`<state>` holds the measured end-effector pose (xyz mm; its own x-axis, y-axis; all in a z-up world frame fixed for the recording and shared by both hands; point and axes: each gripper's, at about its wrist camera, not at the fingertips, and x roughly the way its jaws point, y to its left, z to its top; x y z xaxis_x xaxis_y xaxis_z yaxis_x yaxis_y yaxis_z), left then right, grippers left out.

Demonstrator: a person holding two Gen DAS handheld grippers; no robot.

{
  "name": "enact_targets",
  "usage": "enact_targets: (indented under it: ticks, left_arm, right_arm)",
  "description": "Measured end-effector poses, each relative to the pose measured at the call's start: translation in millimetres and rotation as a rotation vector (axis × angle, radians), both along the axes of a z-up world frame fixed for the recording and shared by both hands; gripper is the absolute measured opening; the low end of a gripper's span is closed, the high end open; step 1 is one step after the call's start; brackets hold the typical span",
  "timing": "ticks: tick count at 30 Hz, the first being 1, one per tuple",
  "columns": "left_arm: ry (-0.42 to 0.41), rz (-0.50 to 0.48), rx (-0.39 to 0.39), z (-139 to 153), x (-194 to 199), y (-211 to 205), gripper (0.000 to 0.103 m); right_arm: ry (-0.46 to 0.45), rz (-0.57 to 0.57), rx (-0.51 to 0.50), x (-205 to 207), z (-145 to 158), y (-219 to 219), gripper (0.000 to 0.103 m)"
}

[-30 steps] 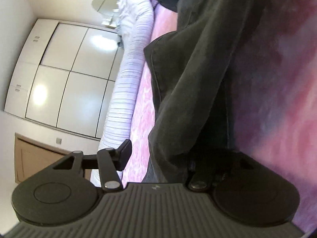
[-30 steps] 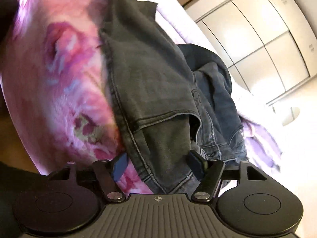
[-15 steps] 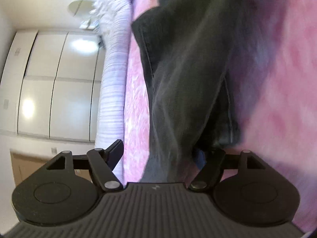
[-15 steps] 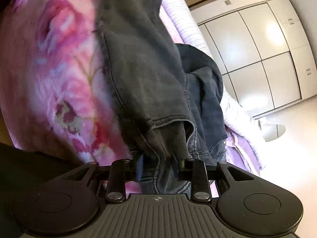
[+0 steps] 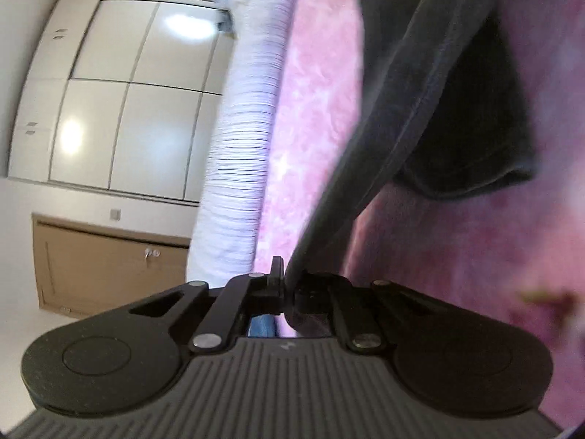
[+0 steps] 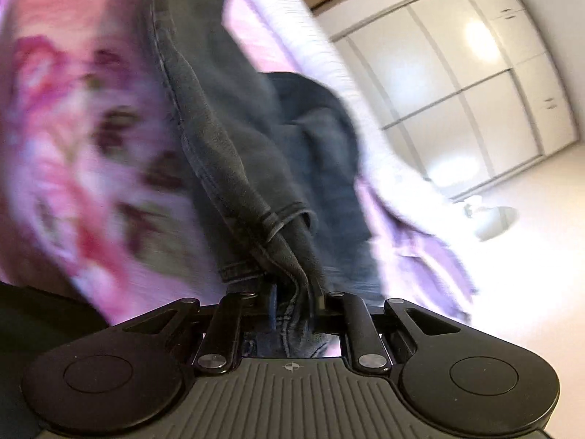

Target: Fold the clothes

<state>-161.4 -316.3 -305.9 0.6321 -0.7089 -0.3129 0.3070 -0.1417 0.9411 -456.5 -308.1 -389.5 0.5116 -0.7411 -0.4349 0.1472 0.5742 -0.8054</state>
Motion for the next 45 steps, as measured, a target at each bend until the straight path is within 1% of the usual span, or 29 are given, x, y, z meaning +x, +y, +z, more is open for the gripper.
enact_targets:
  ticks: [2,4,7,10,12,13,16,18,20,21,22,23,24,25,28,30,31,32,33,34,35,36,37,38,39,40,42,43,45]
  left_arm:
    - [0.011,0.004,-0.003,16.5,-29.0,33.9,0.005]
    - [0.021,0.008,0.008,21.2,-62.5,60.8,0.005]
    - [0.043,0.021,0.063,1.9,-99.5,93.7,0.005]
    - [0.075,0.036,0.136,-33.0,-123.6,111.8,0.005]
    - [0.081,0.041,0.164,-50.5,-131.6,121.6,0.005]
    - [0.084,0.043,0.167,-54.0,-132.9,126.0,0.005]
    - [0.091,0.055,0.146,-53.2,-132.9,138.2,0.005]
    - [0.105,0.071,0.128,-46.8,-129.5,132.2,0.005]
    - [0.116,0.082,0.127,-49.7,-127.6,126.8,0.005]
    - [0.12,0.086,0.135,-49.7,-124.3,114.1,0.005]
    - [0.122,0.09,0.142,-50.0,-122.2,104.1,0.005]
    - [0.126,0.096,0.143,-52.5,-124.9,102.5,0.005]
    - [0.134,0.102,0.141,-53.7,-126.3,99.5,0.005]
    - [0.142,0.106,0.138,-53.0,-125.4,97.4,0.005]
    - [0.145,0.104,0.149,-50.1,-127.3,95.9,0.005]
    - [0.143,0.101,0.164,-49.2,-127.5,95.2,0.005]
    - [0.14,0.1,0.169,-48.9,-125.6,92.9,0.005]
    - [0.138,0.099,0.174,-48.5,-123.7,90.5,0.005]
    - [0.135,0.099,0.175,-47.1,-122.1,87.9,0.005]
    - [0.132,0.1,0.172,-44.8,-120.7,85.3,0.005]
    - [0.127,0.101,0.163,-42.1,-123.2,86.7,0.005]
    - [0.122,0.098,0.146,-38.4,-127.9,90.0,0.005]
    - [0.117,0.091,0.125,-34.0,-132.1,92.5,0.005]
    - [0.111,0.085,0.104,-29.6,-136.4,94.9,0.005]
    - [0.109,0.081,0.099,-28.7,-139.1,97.4,0.005]
    - [0.109,0.08,0.107,-30.4,-140.8,99.8,0.005]
    - [0.108,0.077,0.122,-33.8,-144.1,104.7,0.005]
    - [0.108,0.076,0.13,-35.5,-145.8,107.1,0.005]
    - [0.108,0.073,0.146,-38.8,-149.2,112.0,0.005]
  right_arm:
    - [-0.023,-0.026,-0.03,-9.8,11.8,-8.2,0.011]
    - [-0.043,-0.058,-0.019,-20.2,14.2,-10.8,0.011]
    - [-0.031,-0.071,0.01,-29.1,0.8,-11.0,0.01]
    - [0.008,-0.062,0.035,-34.2,-19.9,-6.1,0.009]
    - [0.032,-0.058,0.036,-37.3,-27.5,-3.9,0.008]
    - [0.043,-0.055,0.034,-39.0,-29.8,-3.0,0.008]
    - [0.058,-0.027,-0.012,-38.5,-24.9,-3.6,0.008]
    - [0.033,-0.018,0.001,-42.5,-16.1,1.0,0.008]
    - [0.018,-0.021,0.04,-41.2,-18.9,6.0,0.008]
    - [0.008,-0.031,0.057,-38.9,-25.2,9.7,0.013]
    - [-0.002,-0.04,0.063,-38.5,-32.2,13.1,0.033]
    - [-0.013,-0.043,0.056,-39.2,-38.2,16.1,0.045]
    - [-0.025,-0.05,0.05,-39.8,-44.3,18.5,0.068]
    - [-0.039,-0.063,0.048,-39.9,-49.9,19.5,0.078]
    - [-0.097,-0.091,0.067,-37.9,-56.3,13.1,0.079]
    - [-0.154,-0.118,0.095,-31.6,-52.6,2.5,0.079]
    - [-0.18,-0.127,0.125,-27.1,-48.5,-5.5,0.078]
    - [-0.197,-0.138,0.165,-23.4,-43.5,-15.0,0.073]
    - [-0.197,-0.15,0.202,-20.8,-38.2,-23.7,0.038]
    - [-0.177,-0.156,0.226,-17.9,-33.6,-34.2,0.013]
    - [-0.135,-0.133,0.216,-16.7,-29.3,-41.2,0.013]
    - [-0.082,-0.091,0.136,-17.8,-26.0,-40.8,0.009]
    - [-0.028,-0.037,0.009,-21.2,-21.4,-38.3,0.008]
    - [-0.012,-0.008,-0.105,-26.3,-14.3,-37.6,0.008]
    - [-0.029,-0.011,-0.194,-31.0,-5.9,-39.4,0.008]
    - [-0.056,-0.031,-0.244,-35.3,0.7,-41.6,0.008]
    - [-0.113,-0.105,-0.28,-43.7,6.2,-47.7,0.008]
    - [-0.117,-0.136,-0.245,-46.6,-0.7,-50.0,0.008]
    - [-0.044,-0.157,-0.143,-48.1,-32.2,-50.2,0.008]
